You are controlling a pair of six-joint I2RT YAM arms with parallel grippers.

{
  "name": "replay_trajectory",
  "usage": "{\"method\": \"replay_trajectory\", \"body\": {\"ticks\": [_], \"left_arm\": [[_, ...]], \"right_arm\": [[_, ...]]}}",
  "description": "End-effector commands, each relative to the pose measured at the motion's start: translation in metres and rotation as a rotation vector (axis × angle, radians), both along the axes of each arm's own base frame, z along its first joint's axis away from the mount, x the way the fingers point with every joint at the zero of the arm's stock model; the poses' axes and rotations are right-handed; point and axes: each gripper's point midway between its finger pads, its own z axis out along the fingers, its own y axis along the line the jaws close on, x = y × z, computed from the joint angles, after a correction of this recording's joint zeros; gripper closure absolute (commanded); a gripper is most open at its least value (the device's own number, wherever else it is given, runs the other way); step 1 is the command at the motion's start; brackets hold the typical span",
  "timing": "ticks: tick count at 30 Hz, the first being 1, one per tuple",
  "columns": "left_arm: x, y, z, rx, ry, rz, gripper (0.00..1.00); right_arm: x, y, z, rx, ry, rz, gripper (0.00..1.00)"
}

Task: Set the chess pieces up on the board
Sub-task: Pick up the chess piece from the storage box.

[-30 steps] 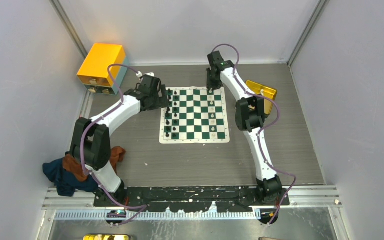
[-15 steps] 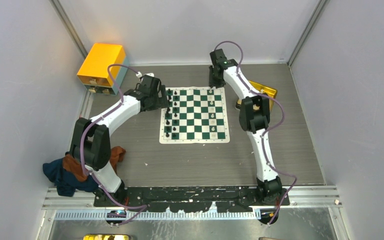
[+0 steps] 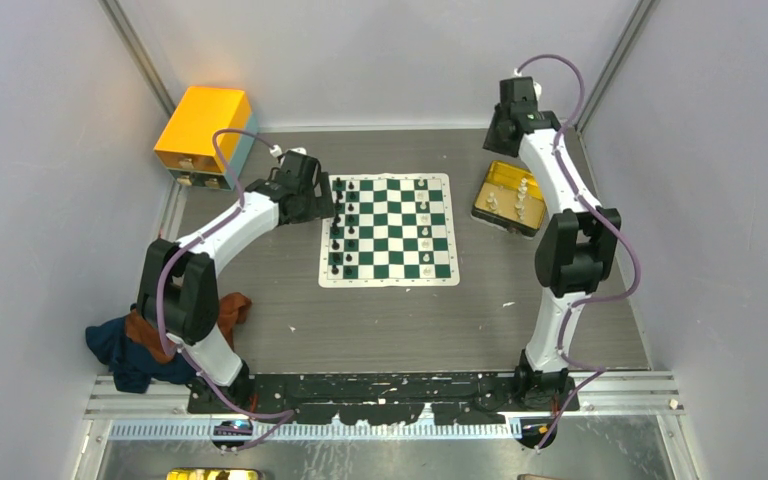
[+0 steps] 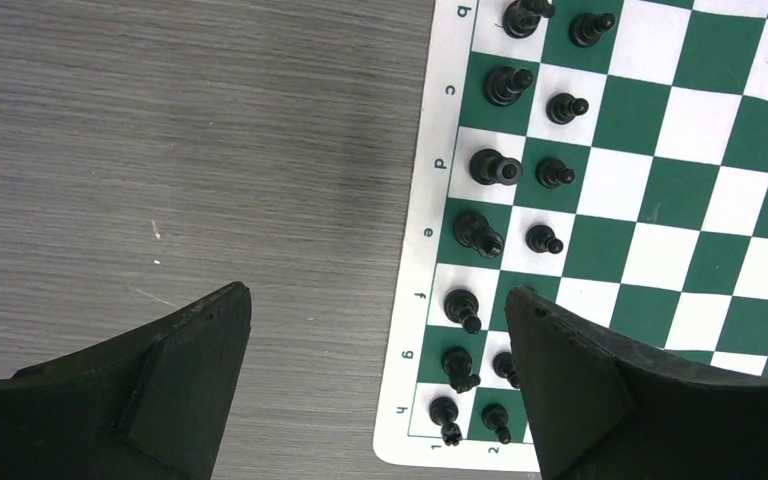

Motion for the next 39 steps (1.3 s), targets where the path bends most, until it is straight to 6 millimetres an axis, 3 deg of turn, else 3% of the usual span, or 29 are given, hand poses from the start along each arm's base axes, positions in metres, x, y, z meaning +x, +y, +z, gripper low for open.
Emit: {"method": "replay_trajectory", "body": {"ticks": [1,6,15,22,39], "left_arm": [[0.009,-0.001,0.032,-0.019,-0.075,0.009,0.02],[0.013,-0.002,0.036,-0.013,-0.078,0.001,0.02],[0.017,-0.006,0.037,-0.007,-0.076,-0.013,0.02],[0.018,-0.007,0.037,-0.010,-0.074,-0.020,0.02],[0.015,-0.007,0.032,-0.008,-0.062,-0.022,0.02]], "right_arm": [[-0.020,-0.012,-0.007,-0.012,0.021,-0.016,0.63],[-0.035,-0.019,-0.027,0.001,0.083,0.000,0.65],[-0.045,-0.019,-0.057,0.006,0.160,-0.003,0.66],[-0.042,-0.020,-0.081,0.006,0.193,-0.018,0.67],[-0.034,-0.027,-0.110,0.012,0.240,-0.032,0.69]]}}
